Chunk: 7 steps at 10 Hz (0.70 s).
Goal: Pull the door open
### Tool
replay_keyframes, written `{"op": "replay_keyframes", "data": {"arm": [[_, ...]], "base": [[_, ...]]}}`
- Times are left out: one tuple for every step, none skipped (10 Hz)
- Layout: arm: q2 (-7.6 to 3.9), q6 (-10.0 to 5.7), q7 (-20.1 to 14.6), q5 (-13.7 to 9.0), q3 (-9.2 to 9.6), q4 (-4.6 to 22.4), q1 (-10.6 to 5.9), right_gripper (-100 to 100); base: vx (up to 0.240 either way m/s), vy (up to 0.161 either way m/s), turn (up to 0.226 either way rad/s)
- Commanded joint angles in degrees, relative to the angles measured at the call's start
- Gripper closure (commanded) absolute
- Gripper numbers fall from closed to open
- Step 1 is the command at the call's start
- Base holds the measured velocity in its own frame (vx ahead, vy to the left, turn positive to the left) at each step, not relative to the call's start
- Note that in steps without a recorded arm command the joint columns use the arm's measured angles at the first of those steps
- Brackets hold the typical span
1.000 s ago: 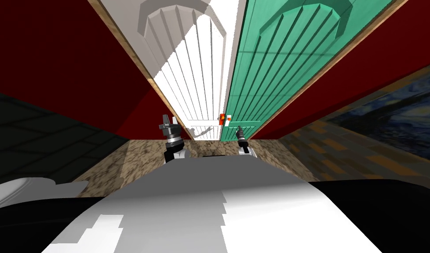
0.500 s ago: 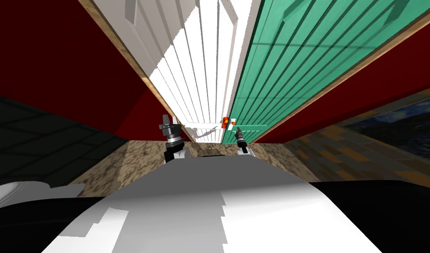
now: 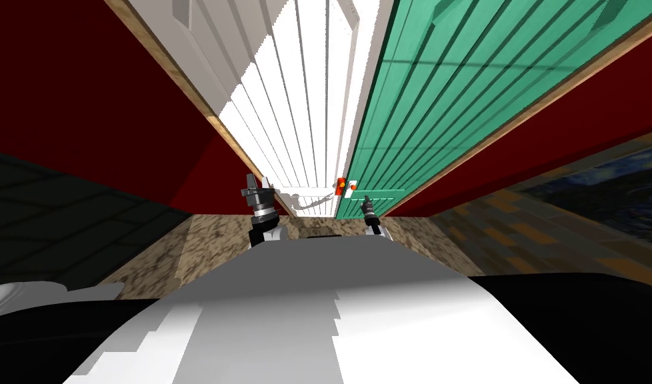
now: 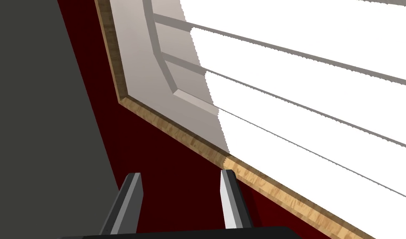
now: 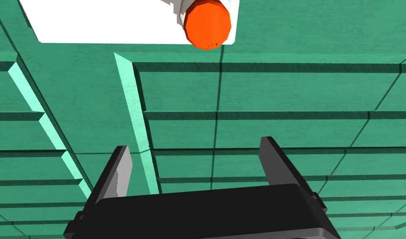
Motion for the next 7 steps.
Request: {"op": "replay_keyframes", "data": {"arm": [[-1.3,-0.18,-0.5,-0.7,-1.67,1.0,0.74,-100],[-2.14,-0.24,-0.7,-1.3,-2.72,1.7,0.86,-100],[-2.87,-0.34,-0.9,-1.7,-3.56,2.4,0.8,-100],[-3.5,-0.55,-1.2,-2.2,-4.11,3.0,0.39,-100],[-3.65,-0.66,-1.3,-2.3,-4.16,3.2,0.11,-100],[-3.73,-0.86,-1.5,-2.5,-3.98,3.3,-0.46,-100],[-3.69,-1.02,-1.5,-2.6,-3.7,3.3,-0.93,-100]], "base": [[-0.041,-0.028,0.0],[-0.008,-0.021,0.022],[0.044,-0.008,0.059],[0.135,0.009,0.124],[0.177,0.02,0.09],[0.202,0.011,0.107],[0.205,-0.002,0.118]]}}
